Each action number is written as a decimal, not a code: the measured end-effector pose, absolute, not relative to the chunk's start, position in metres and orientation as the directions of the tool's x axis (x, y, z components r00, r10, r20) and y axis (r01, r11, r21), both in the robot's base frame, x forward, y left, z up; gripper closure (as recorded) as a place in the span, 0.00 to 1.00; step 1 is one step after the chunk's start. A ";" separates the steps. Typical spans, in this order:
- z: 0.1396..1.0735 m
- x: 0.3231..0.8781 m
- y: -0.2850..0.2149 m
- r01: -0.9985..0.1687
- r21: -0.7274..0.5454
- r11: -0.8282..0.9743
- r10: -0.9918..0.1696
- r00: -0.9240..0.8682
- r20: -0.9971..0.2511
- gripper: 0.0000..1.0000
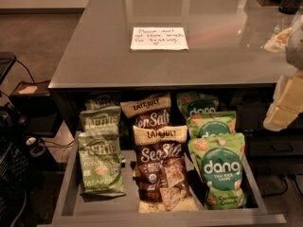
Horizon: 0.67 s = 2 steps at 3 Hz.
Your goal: Pick green rice chip bag from bottom drawer and place on counter
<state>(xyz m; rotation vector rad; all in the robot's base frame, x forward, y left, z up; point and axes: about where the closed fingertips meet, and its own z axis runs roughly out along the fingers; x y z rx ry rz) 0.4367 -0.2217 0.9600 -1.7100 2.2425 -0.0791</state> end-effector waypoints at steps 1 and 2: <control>0.932 0.434 -0.228 -0.932 -0.210 0.296 -0.941 -0.246 -0.233 0.00; 0.891 0.431 -0.235 -0.936 -0.170 0.307 -0.932 -0.259 -0.256 0.00</control>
Offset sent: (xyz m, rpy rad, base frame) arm -0.0072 -0.0222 -0.1250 0.0981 0.1018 -0.0219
